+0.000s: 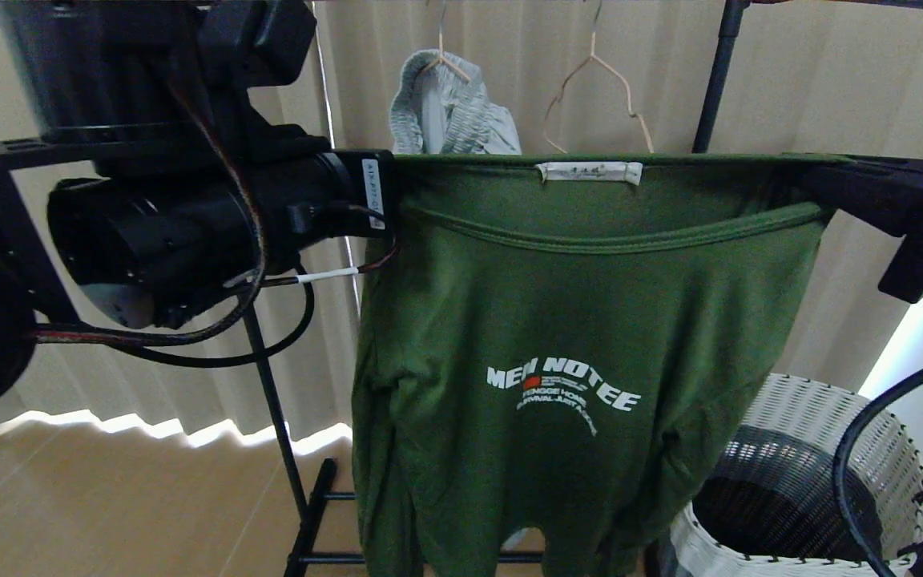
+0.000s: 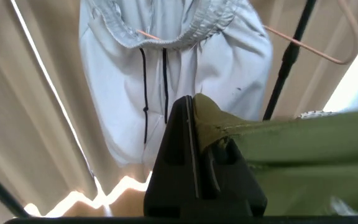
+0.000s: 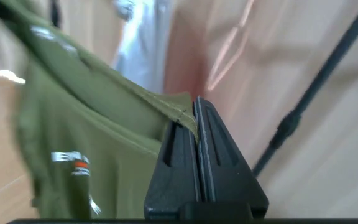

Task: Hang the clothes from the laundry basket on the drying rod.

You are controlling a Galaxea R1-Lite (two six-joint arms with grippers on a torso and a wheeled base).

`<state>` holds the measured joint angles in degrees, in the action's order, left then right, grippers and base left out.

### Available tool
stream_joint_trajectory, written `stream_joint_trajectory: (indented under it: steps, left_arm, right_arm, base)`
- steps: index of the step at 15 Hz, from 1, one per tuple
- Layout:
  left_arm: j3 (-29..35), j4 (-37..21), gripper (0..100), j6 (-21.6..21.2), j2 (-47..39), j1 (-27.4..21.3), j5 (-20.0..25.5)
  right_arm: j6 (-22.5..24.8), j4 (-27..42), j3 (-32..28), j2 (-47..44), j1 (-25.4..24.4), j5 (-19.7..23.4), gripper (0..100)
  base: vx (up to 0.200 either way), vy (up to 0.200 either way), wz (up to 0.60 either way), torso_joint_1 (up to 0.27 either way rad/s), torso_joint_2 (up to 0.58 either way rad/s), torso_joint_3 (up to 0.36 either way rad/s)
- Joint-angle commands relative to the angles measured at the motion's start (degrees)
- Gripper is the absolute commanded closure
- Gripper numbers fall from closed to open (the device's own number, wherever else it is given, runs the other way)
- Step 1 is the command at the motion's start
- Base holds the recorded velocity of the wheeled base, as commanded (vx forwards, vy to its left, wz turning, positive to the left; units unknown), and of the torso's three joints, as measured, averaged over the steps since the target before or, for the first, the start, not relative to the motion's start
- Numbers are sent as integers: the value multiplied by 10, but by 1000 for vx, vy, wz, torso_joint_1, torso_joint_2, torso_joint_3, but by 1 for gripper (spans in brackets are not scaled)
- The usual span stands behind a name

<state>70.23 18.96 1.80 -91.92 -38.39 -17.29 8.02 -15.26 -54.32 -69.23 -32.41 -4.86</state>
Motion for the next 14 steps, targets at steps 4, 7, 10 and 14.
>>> stream_joint_trajectory:
  steps: [4, 7, 10, 14]
  left_arm:
    - [15, 34, 100, 4, -68, 0, -18]
    - [10, 31, 100, 3, -63, 0, -17]
    - [6, 12, 100, 1, -36, 1, -16]
    - [-19, -101, 100, 0, 70, 1, 92]
  right_arm:
    - [-6, -8, 66, 42, -76, 20, 100]
    - [-5, -7, 67, 44, -75, 46, 100]
    - [-6, -8, 65, 29, -23, 46, 100]
    - [-11, -29, 61, 3, 14, 46, 100]
  base:
    - [0, 0, 0, 0, 0, 0]
    - [0, 0, 0, 0, 0, 0]
    - [0, 0, 0, 0, 0, 0]
    - [0, 0, 0, 0, 0, 0]
